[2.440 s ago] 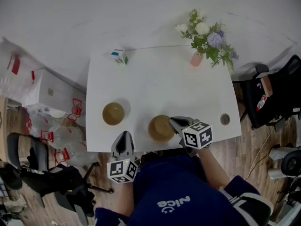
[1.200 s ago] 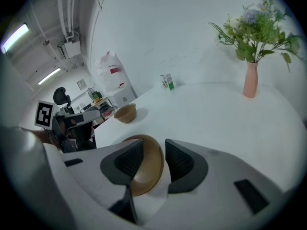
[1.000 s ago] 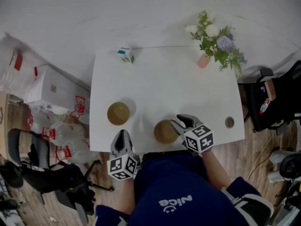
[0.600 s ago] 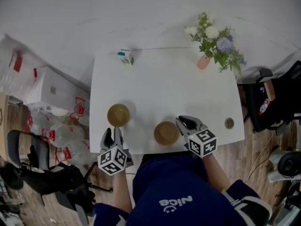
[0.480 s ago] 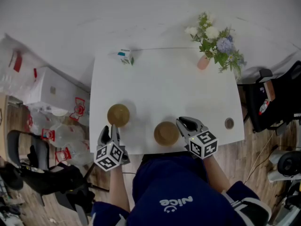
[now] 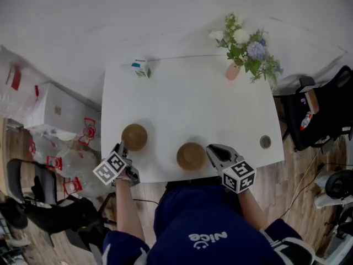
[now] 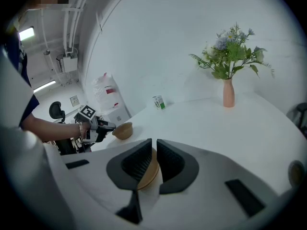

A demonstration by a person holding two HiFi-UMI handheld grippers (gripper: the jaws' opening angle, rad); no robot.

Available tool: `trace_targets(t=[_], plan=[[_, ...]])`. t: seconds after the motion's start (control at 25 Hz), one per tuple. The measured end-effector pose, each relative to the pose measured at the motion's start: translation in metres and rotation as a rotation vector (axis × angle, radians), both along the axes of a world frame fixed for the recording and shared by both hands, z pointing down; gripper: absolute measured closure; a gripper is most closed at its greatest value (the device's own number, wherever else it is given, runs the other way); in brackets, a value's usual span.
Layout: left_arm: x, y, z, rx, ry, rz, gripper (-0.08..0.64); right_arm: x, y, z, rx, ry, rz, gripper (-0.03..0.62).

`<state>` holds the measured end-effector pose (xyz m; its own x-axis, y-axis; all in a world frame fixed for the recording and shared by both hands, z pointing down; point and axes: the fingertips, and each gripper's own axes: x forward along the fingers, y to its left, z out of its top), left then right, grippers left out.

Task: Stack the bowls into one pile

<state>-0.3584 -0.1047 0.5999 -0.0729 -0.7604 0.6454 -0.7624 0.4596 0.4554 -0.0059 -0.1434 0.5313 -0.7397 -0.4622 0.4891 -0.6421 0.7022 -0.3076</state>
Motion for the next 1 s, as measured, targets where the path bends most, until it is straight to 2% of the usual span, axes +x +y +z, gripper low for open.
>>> trace_targets(t=[0.16,0.28,0.32,0.4,0.44,0.76,0.92,1.0], plan=[[0.002,-0.003,0.011,-0.051,0.013,0.014,0.414,0.01,0.005,0.005,-0.017,0.012,0.019,0.545],[0.005,-0.004,0.017,-0.068,0.052,-0.008,0.414,0.016,0.006,0.005,-0.018,0.012,0.035,0.545],[0.005,-0.005,0.018,-0.064,0.064,-0.022,0.422,0.017,0.006,0.005,-0.018,0.013,0.038,0.545],[0.003,-0.005,0.018,-0.058,0.072,-0.058,0.501,0.019,0.006,0.005,-0.021,0.013,0.041,0.545],[0.002,-0.005,0.018,-0.053,0.072,-0.075,0.517,0.019,0.007,0.006,-0.023,0.012,0.04,0.545],[0.003,-0.004,0.018,-0.032,0.091,-0.13,0.528,0.02,0.011,0.005,-0.059,-0.038,0.036,0.549],[0.006,-0.005,0.005,0.031,0.099,-0.141,0.529,0.023,0.009,0.004,-0.062,-0.049,0.046,0.551],[0.008,-0.009,-0.008,0.06,0.074,-0.127,0.529,0.025,0.009,0.004,-0.065,-0.053,0.052,0.552]])
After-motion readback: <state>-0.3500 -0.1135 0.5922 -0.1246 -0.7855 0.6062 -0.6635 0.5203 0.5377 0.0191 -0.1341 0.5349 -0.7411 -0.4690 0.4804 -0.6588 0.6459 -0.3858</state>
